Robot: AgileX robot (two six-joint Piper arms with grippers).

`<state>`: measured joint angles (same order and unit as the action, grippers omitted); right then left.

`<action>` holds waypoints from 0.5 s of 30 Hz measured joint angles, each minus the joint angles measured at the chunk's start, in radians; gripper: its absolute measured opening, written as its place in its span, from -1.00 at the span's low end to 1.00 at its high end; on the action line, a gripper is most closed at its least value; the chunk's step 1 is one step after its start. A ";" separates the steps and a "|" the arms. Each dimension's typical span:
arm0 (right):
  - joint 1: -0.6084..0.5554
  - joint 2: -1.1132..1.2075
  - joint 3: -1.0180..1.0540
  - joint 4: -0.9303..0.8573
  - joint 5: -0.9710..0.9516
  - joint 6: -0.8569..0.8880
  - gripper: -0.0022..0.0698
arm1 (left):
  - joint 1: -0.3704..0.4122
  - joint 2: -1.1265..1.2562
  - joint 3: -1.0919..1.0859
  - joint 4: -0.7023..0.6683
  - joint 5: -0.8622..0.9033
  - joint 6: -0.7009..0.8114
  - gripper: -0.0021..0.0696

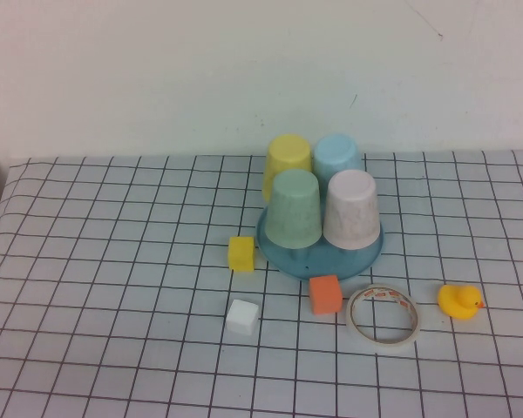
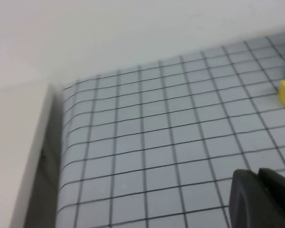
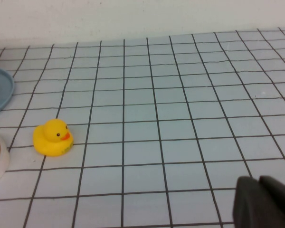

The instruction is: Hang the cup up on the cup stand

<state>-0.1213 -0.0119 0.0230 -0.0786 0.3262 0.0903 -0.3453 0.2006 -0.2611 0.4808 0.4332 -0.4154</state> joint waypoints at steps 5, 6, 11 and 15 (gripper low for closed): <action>0.000 0.000 -0.002 0.000 0.002 0.000 -0.94 | 0.046 -0.049 0.114 -0.226 -0.198 0.371 -0.94; 0.000 0.000 -0.002 0.000 0.004 0.000 -0.94 | 0.066 -0.067 0.138 -0.285 -0.239 0.443 -0.94; 0.000 0.000 -0.002 0.000 0.006 0.000 -0.94 | 0.192 -0.162 0.199 -0.438 -0.305 0.536 -0.94; 0.000 0.000 -0.002 0.002 0.006 0.000 -0.94 | 0.273 -0.209 0.228 -0.491 -0.263 0.514 -0.94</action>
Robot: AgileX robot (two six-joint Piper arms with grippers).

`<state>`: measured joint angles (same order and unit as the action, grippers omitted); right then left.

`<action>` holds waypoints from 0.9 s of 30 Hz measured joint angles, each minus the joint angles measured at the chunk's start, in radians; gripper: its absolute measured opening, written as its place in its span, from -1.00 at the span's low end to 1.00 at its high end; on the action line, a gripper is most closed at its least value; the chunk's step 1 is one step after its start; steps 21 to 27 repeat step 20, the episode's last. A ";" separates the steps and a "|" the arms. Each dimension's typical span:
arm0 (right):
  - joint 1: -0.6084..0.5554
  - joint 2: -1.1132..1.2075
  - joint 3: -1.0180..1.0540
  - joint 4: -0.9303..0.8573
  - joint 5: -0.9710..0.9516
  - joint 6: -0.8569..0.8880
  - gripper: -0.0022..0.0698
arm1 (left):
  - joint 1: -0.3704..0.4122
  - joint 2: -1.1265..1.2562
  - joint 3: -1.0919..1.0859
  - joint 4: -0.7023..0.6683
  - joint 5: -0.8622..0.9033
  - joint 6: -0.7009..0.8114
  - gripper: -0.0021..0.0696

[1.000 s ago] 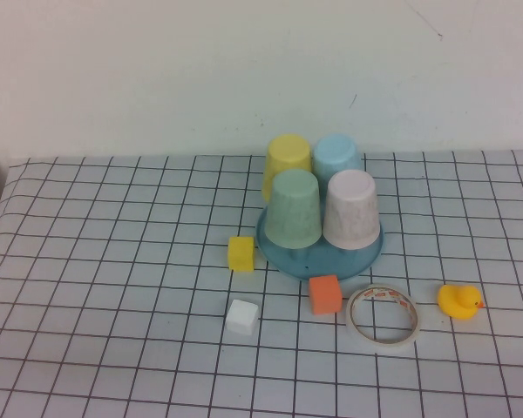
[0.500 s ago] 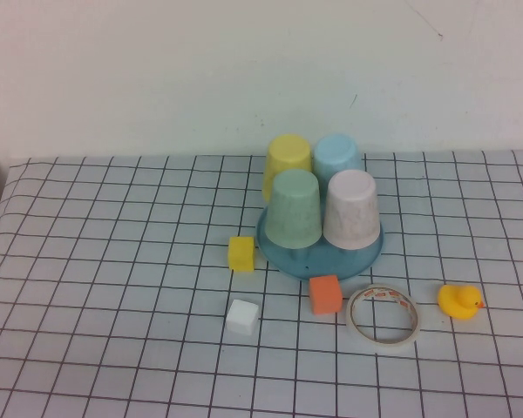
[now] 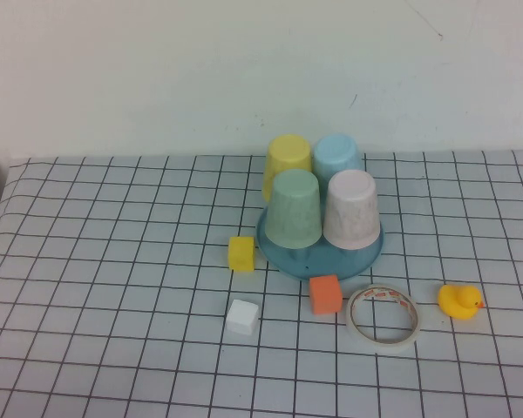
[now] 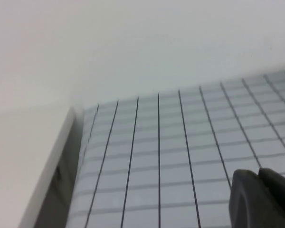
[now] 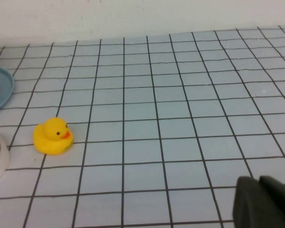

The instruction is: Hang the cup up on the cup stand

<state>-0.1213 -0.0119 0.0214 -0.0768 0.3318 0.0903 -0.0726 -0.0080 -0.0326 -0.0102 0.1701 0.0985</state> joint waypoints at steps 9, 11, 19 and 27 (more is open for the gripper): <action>0.000 0.000 0.000 0.000 0.002 0.001 -0.94 | 0.043 -0.004 0.053 -0.045 0.059 0.000 -0.94; 0.000 0.000 0.000 0.000 0.002 0.001 -0.94 | 0.043 -0.004 0.053 -0.047 0.093 0.000 -0.94; 0.000 0.000 -0.002 0.000 0.007 0.001 -0.94 | 0.043 -0.004 0.051 -0.060 0.140 0.001 -0.94; 0.000 0.000 -0.002 0.000 0.007 0.001 -0.94 | 0.043 -0.004 0.051 -0.061 0.140 0.001 -0.94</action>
